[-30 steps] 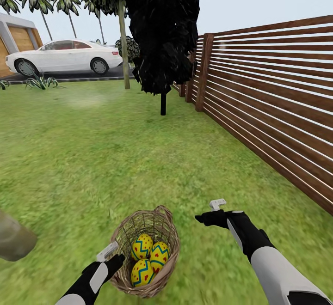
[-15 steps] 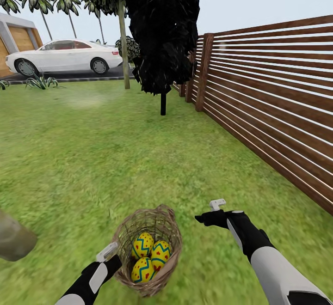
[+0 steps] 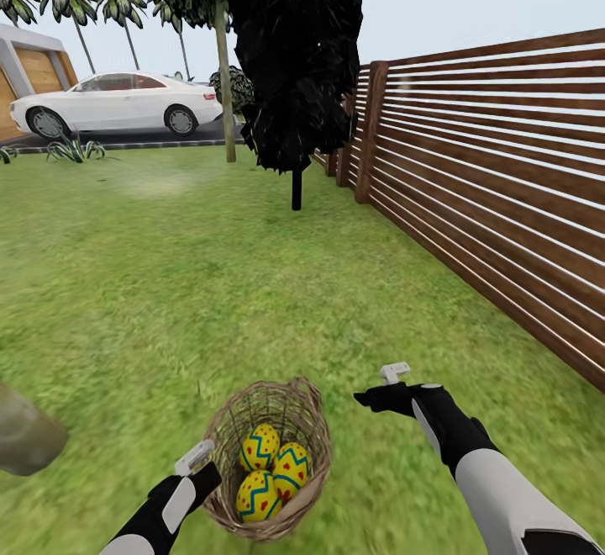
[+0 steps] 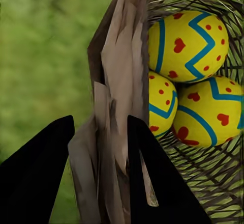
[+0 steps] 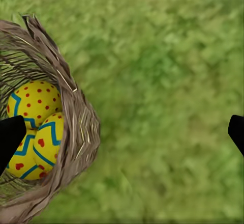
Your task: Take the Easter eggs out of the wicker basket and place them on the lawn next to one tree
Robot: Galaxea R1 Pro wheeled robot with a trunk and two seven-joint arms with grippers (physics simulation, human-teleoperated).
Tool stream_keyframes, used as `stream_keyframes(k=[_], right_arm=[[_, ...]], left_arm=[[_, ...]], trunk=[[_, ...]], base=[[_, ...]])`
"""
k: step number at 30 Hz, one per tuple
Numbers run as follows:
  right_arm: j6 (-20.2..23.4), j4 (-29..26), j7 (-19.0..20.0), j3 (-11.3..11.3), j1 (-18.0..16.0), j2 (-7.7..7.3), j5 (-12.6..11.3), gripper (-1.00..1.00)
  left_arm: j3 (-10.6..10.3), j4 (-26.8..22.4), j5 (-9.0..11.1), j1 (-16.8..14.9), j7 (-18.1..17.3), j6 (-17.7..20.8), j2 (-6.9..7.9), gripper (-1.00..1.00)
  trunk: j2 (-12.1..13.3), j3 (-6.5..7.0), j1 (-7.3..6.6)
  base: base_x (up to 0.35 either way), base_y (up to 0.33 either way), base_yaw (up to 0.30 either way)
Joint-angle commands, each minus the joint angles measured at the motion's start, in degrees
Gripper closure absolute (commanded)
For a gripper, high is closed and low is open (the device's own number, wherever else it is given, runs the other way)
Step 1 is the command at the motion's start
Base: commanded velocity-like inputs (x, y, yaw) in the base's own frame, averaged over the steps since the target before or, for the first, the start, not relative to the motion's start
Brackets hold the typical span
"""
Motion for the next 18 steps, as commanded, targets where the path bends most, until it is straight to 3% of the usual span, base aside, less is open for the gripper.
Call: stream_keyframes(k=[1, 9, 18], right_arm=[[0.1, 0.0, 0.5, -0.2, 0.0, 0.03, 0.6, -1.00], [-1.0, -0.2, 0.5, -0.2, 0.0, 0.08, 0.6, -1.00], [-1.1, -0.1, 0.5, -0.2, 0.0, 0.08, 0.8, -1.00]], left_arm=[[0.0, -0.2, 0.6, 0.0, 0.3, 0.3, -0.04, 1.00], [0.2, 0.0, 0.7, 0.0, 0.3, 0.3, 0.22, 1.00], [0.2, 0.0, 0.7, 0.0, 0.3, 0.3, 0.26, 1.00]], trunk=[[0.4, 0.13, -0.23], [3.6, 1.57, -1.99], [7.2, 3.19, -3.97]], base=[[0.000, 0.000, 0.000], [0.000, 0.000, 0.010], [0.000, 0.000, 0.278]])
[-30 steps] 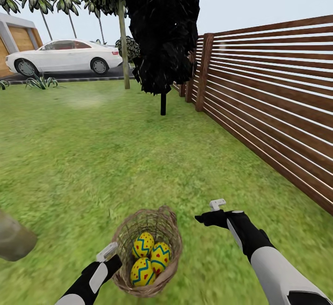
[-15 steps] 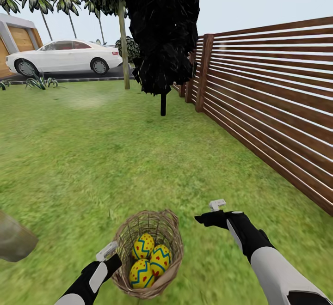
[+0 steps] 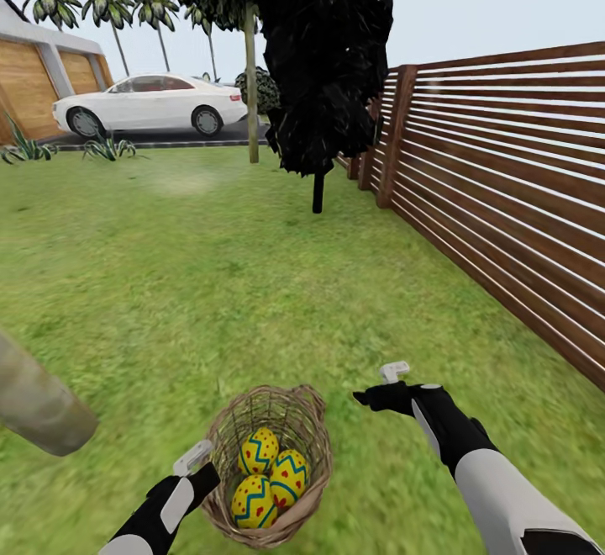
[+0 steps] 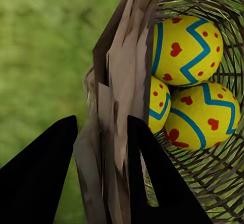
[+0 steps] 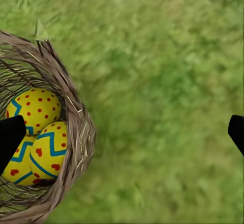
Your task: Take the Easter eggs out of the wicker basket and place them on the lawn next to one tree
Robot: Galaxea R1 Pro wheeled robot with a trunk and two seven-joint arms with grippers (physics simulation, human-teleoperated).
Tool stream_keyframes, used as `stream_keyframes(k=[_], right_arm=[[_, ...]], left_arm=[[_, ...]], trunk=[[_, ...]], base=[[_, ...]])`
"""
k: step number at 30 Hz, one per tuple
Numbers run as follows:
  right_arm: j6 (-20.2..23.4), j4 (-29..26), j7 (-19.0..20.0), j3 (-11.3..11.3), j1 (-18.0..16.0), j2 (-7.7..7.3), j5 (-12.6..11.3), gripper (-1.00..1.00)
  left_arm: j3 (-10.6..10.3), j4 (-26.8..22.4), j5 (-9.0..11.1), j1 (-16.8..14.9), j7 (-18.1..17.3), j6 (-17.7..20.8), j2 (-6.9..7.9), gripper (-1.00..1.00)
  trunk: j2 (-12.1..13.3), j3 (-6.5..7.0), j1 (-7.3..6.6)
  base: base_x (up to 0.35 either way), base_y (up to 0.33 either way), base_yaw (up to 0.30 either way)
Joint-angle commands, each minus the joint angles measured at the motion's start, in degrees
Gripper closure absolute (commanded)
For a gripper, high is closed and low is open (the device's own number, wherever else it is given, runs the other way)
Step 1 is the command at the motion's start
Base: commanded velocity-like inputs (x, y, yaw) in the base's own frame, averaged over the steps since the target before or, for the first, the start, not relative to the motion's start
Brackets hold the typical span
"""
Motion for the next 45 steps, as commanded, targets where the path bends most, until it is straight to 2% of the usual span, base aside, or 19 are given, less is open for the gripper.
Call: stream_keyframes(k=[1, 37, 45], right_arm=[[0.2, -0.1, 0.5, -0.2, 0.0, 0.01, 0.6, -1.00], [0.2, 0.4, 0.5, -0.2, 0.0, 0.01, 0.6, -1.00], [0.2, 0.5, 0.5, -0.2, 0.0, 0.01, 0.7, -1.00]], left_arm=[[0.1, -0.1, 0.7, 0.0, 0.3, 0.3, -0.02, 1.00], [0.2, -0.1, 0.7, 0.0, 0.3, 0.3, 0.13, 1.00], [0.3, -0.4, 0.7, 0.0, 0.3, 0.2, 0.18, 1.00]], trunk=[[0.4, 0.13, -0.23], [14.8, 6.60, -8.14], [14.8, 6.60, -8.14]], base=[[0.000, 0.000, 0.291], [0.000, 0.000, 0.291], [0.000, 0.000, 0.291]])
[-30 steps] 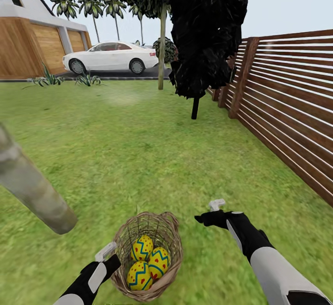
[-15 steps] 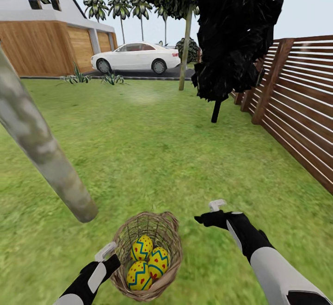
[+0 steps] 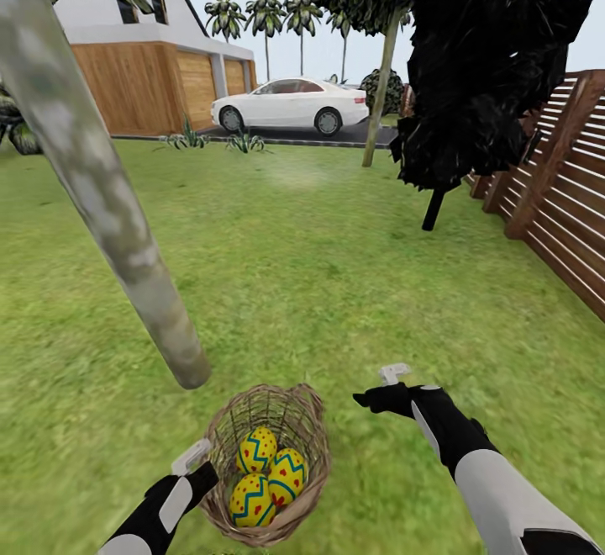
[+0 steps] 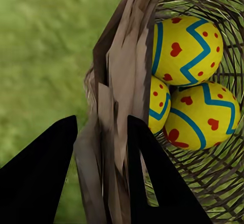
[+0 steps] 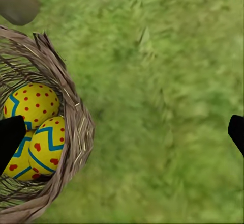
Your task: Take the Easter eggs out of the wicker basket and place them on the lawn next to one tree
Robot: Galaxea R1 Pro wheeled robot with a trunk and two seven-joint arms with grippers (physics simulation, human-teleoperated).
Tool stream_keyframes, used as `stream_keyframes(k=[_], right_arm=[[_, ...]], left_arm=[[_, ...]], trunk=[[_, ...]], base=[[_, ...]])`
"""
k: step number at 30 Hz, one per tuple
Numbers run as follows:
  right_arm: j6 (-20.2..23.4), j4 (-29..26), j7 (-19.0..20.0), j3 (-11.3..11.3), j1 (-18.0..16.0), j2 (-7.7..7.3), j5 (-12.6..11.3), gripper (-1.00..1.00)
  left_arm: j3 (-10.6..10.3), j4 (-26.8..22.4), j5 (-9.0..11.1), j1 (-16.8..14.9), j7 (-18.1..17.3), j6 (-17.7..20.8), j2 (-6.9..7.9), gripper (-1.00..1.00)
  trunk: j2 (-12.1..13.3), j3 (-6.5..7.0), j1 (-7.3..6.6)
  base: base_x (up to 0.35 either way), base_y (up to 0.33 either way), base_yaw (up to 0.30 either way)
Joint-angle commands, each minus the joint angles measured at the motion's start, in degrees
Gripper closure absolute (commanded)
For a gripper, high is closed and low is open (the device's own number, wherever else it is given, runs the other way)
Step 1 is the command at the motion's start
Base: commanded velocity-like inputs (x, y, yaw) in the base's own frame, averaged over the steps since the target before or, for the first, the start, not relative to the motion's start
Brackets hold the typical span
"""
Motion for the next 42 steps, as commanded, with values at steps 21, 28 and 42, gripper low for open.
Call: stream_keyframes(k=[21, 28, 42], right_arm=[[-7.8, 3.6, -15.0, 0.0, 0.0, 0.09, 0.9, -1.00], [-7.9, 3.7, -15.0, 0.2, 0.4, 0.11, 3.1, -1.00], [-15.3, 8.0, -15.0, 0.3, 0.5, 0.18, 3.1, -1.00]], left_arm=[[0.2, -0.2, 0.9, 0.0, 0.3, 0.3, 1.68, 1.00], [0.2, -0.4, 0.9, 0.0, 0.3, 0.2, 1.78, 1.00], [0.2, -0.5, 0.9, 0.0, 0.3, 0.3, 1.81, 1.00]], trunk=[[0.0, -0.05, 0.00], [0.0, -0.05, 0.00], [0.0, -0.05, 0.00]], base=[[0.000, 0.000, 0.229], [0.000, 0.000, 0.000], [0.000, 0.000, 0.155]])
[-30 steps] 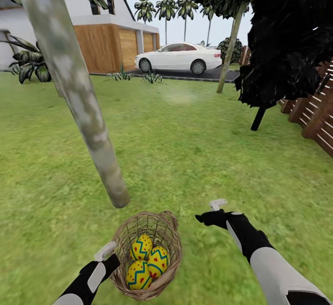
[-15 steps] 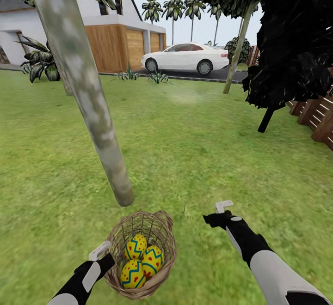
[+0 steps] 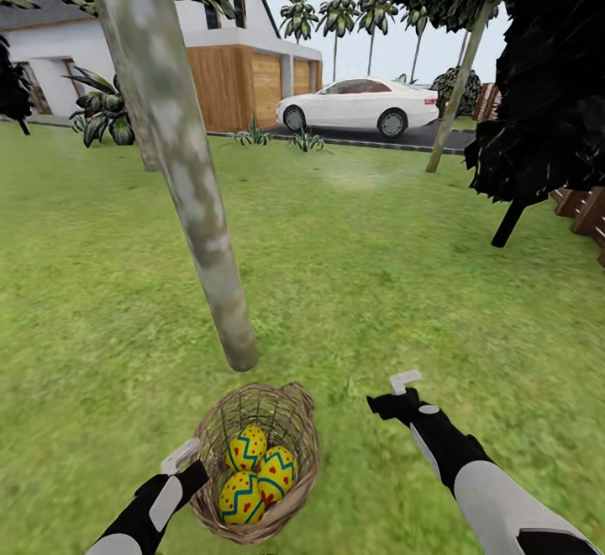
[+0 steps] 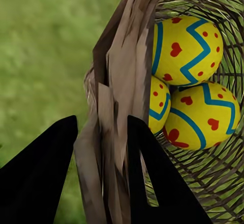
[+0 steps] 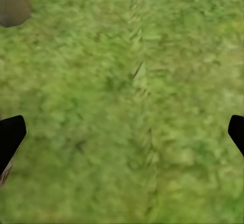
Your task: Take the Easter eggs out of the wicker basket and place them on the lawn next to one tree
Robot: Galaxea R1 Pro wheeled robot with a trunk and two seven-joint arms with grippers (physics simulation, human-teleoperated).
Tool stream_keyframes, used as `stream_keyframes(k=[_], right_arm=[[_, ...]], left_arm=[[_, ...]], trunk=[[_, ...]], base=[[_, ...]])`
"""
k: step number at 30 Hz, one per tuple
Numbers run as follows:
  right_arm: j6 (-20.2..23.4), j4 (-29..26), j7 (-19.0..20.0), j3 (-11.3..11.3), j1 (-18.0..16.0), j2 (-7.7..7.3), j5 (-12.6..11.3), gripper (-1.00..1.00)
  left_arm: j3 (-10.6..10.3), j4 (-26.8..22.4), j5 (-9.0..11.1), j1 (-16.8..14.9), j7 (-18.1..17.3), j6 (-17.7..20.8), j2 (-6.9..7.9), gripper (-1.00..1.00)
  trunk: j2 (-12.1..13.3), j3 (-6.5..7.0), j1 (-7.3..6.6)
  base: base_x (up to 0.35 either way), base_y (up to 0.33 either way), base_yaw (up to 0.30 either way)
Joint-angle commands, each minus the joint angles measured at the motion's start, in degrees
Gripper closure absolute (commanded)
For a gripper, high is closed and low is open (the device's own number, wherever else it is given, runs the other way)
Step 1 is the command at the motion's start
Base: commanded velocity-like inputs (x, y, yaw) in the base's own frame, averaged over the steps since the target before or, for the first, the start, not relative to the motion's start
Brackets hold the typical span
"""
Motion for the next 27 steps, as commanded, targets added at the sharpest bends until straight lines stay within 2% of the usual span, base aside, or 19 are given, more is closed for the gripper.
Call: stream_keyframes(k=[1, 16, 27], right_arm=[[0.3, -0.2, 0.3, -0.2, 0.0, -0.01, 0.5, -1.00], [0.2, -0.2, 0.3, -0.2, 0.0, -0.01, 0.5, -1.00], [0.2, -0.1, 0.3, -0.3, 0.0, -0.01, 0.5, -1.00]], left_arm=[[0.1, -0.1, 0.7, 0.0, 0.3, 0.3, -0.05, 1.00], [0.1, -0.1, 0.8, 0.0, 0.3, 0.3, 0.03, 1.00], [0.1, -0.1, 0.7, 0.0, 0.3, 0.3, 0.04, 1.00]], trunk=[[0.0, -0.05, 0.00], [0.0, -0.05, 0.00], [0.0, -0.05, 0.00]], base=[[0.000, 0.000, 0.290], [0.000, 0.000, 0.286], [0.000, 0.000, 0.212]])
